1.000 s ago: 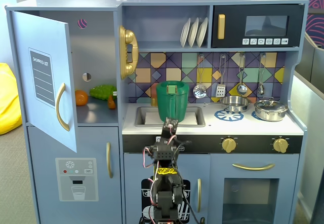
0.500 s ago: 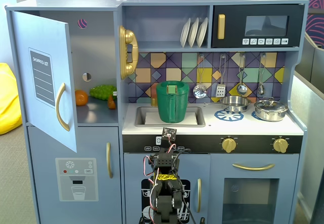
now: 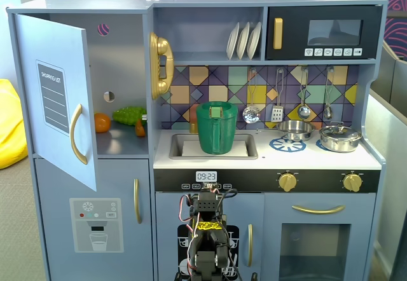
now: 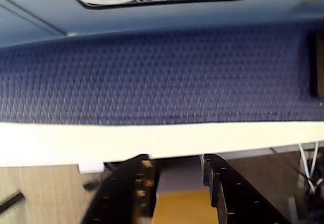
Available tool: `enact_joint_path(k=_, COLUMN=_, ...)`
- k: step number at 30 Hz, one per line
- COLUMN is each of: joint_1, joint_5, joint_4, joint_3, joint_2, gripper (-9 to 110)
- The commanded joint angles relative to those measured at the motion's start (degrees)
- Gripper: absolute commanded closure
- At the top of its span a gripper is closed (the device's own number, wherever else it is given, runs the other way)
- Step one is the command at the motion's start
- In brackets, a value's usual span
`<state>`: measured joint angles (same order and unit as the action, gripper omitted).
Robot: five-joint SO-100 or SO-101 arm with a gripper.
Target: Open the left cabinet door
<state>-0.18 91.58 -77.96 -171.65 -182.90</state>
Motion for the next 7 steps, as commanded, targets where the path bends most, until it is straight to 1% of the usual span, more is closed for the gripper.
enact_joint_path(k=1, joint_1=-0.18, joint_5=-2.81, joint_4=-9.84, joint_3=-0.09, joint_2=0.79, gripper=101)
enact_joint_path(k=5, joint_1=0.00, joint_5=-1.49, joint_4=-9.67, joint_3=-0.09, joint_2=0.79, gripper=101)
enact_joint_path(k=7, joint_1=-0.09, joint_5=-1.32, joint_4=-9.67, joint_3=-0.09, joint_2=0.79, gripper=99)
